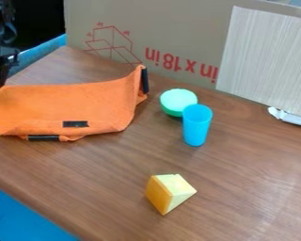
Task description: Unfold the cloth from right to left
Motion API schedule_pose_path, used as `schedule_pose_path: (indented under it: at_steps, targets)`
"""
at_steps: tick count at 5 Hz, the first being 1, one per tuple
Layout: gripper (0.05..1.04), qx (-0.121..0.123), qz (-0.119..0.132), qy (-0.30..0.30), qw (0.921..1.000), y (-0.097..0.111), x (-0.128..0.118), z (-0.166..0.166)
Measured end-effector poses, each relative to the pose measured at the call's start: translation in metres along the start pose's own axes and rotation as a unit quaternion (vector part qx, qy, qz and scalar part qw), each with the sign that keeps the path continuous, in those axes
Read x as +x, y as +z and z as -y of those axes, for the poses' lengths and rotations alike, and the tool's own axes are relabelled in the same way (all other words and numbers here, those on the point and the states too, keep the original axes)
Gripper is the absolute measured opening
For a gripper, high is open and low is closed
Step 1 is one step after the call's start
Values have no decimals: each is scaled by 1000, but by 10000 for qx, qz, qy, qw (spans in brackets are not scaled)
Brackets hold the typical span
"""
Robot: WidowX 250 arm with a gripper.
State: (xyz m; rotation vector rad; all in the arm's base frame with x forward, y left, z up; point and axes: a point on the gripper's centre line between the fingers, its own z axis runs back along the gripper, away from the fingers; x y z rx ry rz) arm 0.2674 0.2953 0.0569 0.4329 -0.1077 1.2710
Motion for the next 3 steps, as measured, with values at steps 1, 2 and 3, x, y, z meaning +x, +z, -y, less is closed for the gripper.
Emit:
schedule_pose_path:
  at_steps: [1, 2, 3]
  targets:
    - [987, -387, -185, -99, 9990, 28, -4, 0]
    - [999, -1136, -265, -577, 9915, 73, -8, 2]
    - [999, -1532, -547, -1126, 9802, 91, -24, 11]
